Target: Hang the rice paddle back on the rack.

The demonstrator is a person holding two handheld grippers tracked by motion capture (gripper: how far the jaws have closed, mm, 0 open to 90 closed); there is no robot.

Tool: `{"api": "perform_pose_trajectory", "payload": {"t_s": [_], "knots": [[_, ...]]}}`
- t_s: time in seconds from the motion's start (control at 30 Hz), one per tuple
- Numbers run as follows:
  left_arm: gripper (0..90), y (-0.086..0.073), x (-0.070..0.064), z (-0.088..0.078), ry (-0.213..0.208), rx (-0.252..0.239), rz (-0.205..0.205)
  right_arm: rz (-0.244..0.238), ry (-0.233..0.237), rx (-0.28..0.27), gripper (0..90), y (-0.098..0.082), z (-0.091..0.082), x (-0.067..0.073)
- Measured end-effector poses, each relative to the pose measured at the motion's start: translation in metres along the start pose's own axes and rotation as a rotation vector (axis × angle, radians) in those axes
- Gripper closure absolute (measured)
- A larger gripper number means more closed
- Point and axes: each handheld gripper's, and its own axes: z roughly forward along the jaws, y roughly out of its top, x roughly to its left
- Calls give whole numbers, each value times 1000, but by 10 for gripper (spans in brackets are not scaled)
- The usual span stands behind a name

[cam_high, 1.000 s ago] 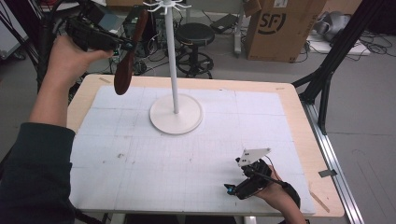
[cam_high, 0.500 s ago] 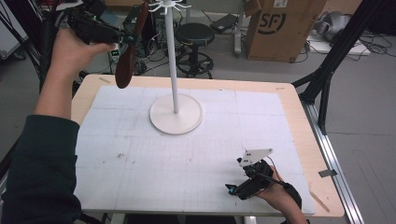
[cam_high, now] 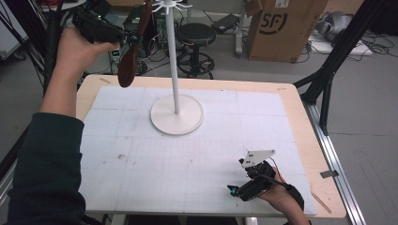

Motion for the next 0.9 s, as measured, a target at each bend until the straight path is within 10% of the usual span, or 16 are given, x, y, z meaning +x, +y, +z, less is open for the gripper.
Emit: {"api": "perform_pose_trajectory", "payload": {"t_s": [0.9], "knots": [[785, 0, 5, 19, -13, -1, -6, -3, -4, -3, 3, -1, -3, -1]]}}
